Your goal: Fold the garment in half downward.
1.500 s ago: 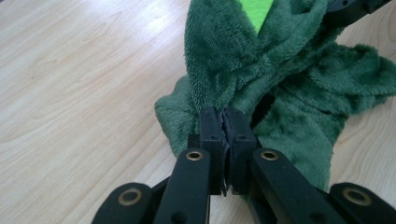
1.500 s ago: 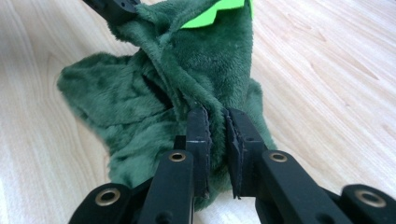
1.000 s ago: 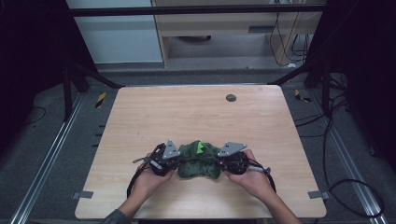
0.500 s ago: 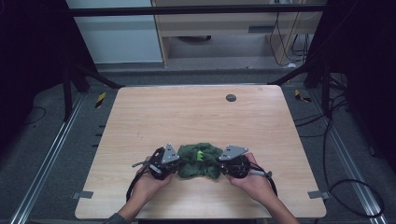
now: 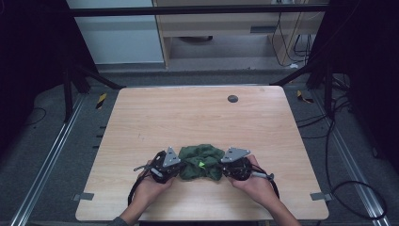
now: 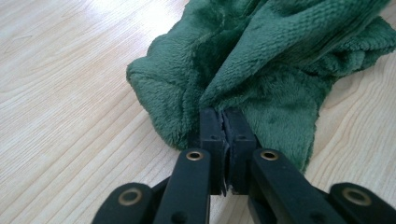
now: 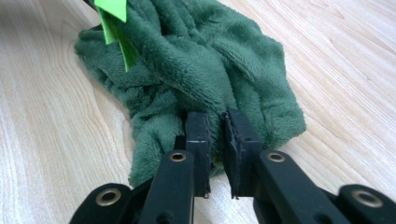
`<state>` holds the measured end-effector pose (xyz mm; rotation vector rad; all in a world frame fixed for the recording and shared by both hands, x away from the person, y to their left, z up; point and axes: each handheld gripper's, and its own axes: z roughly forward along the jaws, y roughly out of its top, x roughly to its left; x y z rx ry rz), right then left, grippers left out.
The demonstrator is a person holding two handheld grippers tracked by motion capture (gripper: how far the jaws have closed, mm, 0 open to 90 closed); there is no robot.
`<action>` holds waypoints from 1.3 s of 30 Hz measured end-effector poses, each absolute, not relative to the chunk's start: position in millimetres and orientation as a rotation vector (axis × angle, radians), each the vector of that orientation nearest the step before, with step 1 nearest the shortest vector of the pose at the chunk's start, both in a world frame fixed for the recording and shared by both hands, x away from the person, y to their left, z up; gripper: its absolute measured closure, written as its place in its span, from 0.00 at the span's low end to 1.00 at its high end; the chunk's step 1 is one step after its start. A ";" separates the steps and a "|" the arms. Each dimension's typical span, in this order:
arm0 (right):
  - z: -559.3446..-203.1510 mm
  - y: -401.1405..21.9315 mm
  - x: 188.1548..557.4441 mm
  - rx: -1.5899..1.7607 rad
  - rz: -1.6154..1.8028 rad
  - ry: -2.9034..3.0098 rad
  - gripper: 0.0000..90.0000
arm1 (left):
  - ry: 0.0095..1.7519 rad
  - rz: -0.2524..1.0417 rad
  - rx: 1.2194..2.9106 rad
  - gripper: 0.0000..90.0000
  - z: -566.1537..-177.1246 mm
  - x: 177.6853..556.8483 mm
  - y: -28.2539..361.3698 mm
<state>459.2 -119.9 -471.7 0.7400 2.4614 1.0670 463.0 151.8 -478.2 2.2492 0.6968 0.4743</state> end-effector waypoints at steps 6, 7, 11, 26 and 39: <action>-465.6 -119.6 459.3 0.732 1.080 2.447 0.93 | 0.701 0.491 2.228 0.99 -474.3 461.4 152.7; -465.6 -119.6 459.3 0.732 1.080 2.447 0.93 | 0.701 0.491 2.228 0.99 -474.3 461.4 152.7; -460.7 -120.4 458.3 0.726 1.093 2.432 0.92 | 0.705 0.498 2.205 0.99 -470.7 459.6 153.7; -448.9 -118.8 449.8 0.699 1.129 2.400 0.92 | 0.693 0.538 2.160 0.99 -459.8 451.0 156.5; -456.3 -120.8 437.5 0.695 1.126 2.412 0.91 | 0.664 0.512 2.170 0.99 -467.8 441.1 157.3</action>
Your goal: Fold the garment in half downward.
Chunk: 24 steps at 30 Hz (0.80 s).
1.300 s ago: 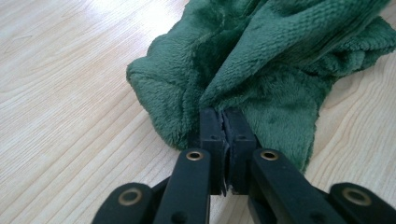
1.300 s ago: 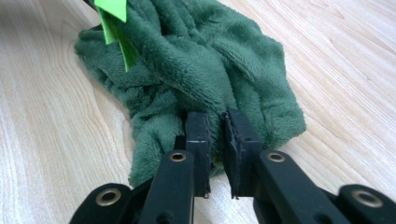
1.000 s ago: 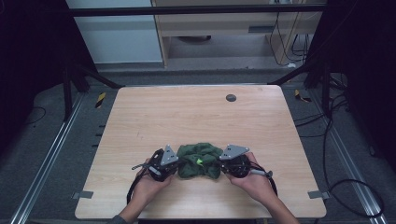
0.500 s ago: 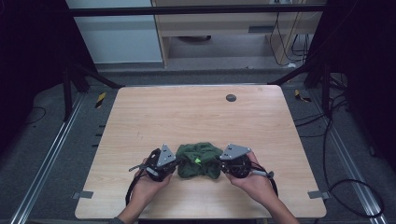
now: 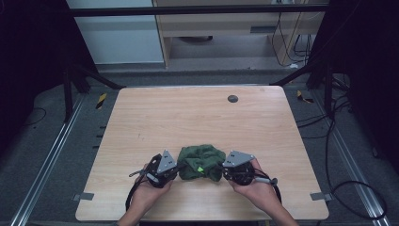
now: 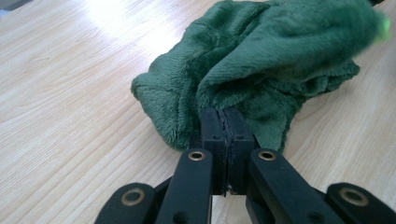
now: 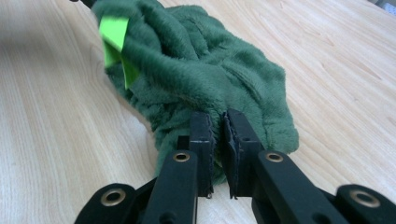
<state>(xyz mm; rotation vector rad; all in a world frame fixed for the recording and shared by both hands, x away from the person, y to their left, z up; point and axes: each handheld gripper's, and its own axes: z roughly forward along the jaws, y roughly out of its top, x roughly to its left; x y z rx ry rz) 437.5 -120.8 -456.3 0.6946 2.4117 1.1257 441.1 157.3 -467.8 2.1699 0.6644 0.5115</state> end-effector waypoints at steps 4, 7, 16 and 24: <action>-459.1 -121.6 434.9 0.698 1.126 2.414 0.91 | 0.660 0.517 2.173 0.99 -470.5 438.4 157.2; -461.4 -121.5 433.1 0.700 1.121 2.419 0.91 | 0.658 0.515 2.172 0.99 -471.5 436.1 157.9; -463.4 -122.1 424.7 0.689 1.104 2.438 0.82 | 0.658 0.528 2.186 0.85 -477.9 424.3 160.6; -462.9 -125.0 418.4 0.723 1.061 2.445 0.58 | 0.672 0.536 2.177 0.62 -473.9 419.1 165.2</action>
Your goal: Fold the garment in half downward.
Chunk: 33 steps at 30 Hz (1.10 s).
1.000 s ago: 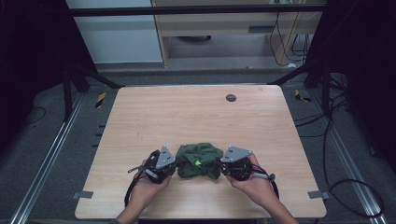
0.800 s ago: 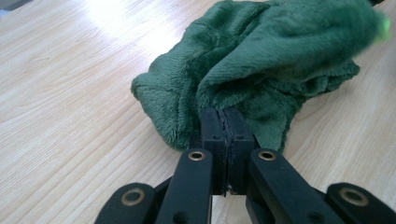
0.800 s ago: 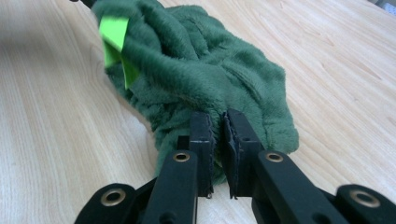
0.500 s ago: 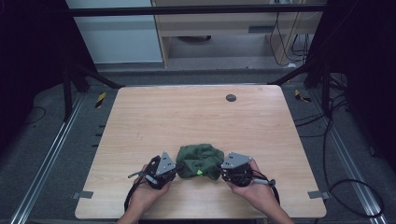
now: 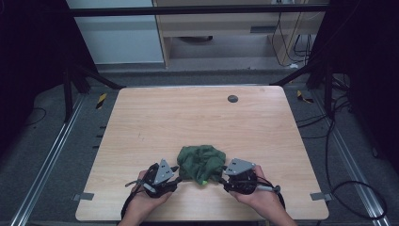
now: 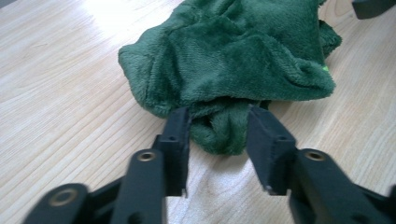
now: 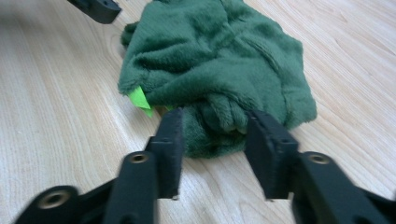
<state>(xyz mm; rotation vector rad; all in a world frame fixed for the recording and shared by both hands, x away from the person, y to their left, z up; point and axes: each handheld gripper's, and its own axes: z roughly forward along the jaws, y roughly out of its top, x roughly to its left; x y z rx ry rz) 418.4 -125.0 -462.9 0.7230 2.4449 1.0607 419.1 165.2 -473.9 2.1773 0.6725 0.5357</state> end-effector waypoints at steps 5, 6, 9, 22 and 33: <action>-463.5 -126.8 419.7 0.757 1.049 2.425 0.44 | 0.704 0.527 2.183 0.48 -474.7 422.8 166.4; -463.4 -127.7 420.5 0.761 1.045 2.419 0.41 | 0.715 0.517 2.185 0.44 -475.3 423.9 166.2; -462.8 -131.9 425.5 0.824 1.024 2.408 0.23 | 0.746 0.512 2.189 0.28 -475.7 427.2 168.3; -464.7 -158.5 438.4 0.998 0.975 2.385 0.08 | 0.871 0.440 2.186 0.08 -473.9 441.0 191.6; -465.9 -182.1 444.7 1.048 0.977 2.379 0.08 | 0.884 0.449 2.200 0.07 -476.0 443.3 209.2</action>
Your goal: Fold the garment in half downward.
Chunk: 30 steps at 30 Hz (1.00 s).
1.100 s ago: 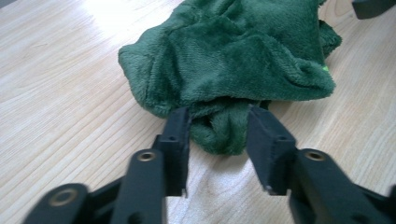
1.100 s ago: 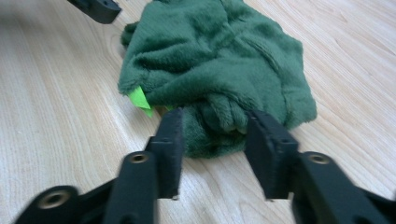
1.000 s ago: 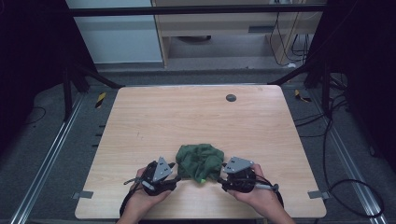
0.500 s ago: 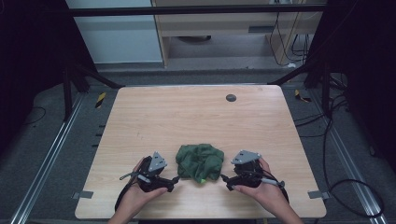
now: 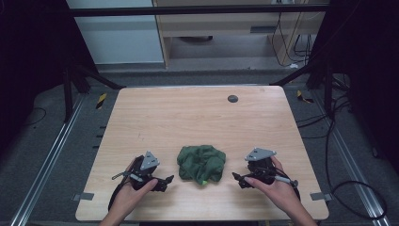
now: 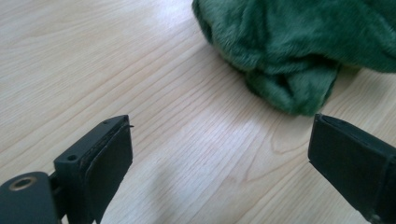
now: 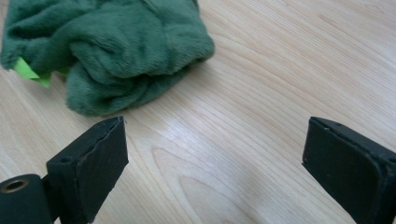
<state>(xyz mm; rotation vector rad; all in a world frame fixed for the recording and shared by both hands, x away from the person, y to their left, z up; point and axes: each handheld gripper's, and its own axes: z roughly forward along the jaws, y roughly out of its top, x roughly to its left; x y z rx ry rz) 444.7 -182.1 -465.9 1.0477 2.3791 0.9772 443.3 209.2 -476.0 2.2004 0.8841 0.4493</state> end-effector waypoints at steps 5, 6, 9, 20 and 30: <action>-469.0 -191.2 448.3 1.072 0.950 2.377 0.08 | 0.892 0.458 2.236 0.06 -479.7 443.9 220.0; -470.7 -195.3 449.8 1.087 0.942 2.375 0.08 | 0.897 0.463 2.241 0.06 -480.3 444.2 222.8; -473.1 -201.7 453.1 1.117 0.935 2.368 0.09 | 0.911 0.478 2.257 0.06 -481.8 446.1 230.3; -482.8 -219.7 469.7 1.186 0.897 2.362 0.09 | 0.990 0.504 2.271 0.06 -489.9 462.4 252.3; -489.0 -219.5 491.0 1.220 0.927 2.315 0.09 | 1.063 0.549 2.246 0.06 -493.8 486.7 262.7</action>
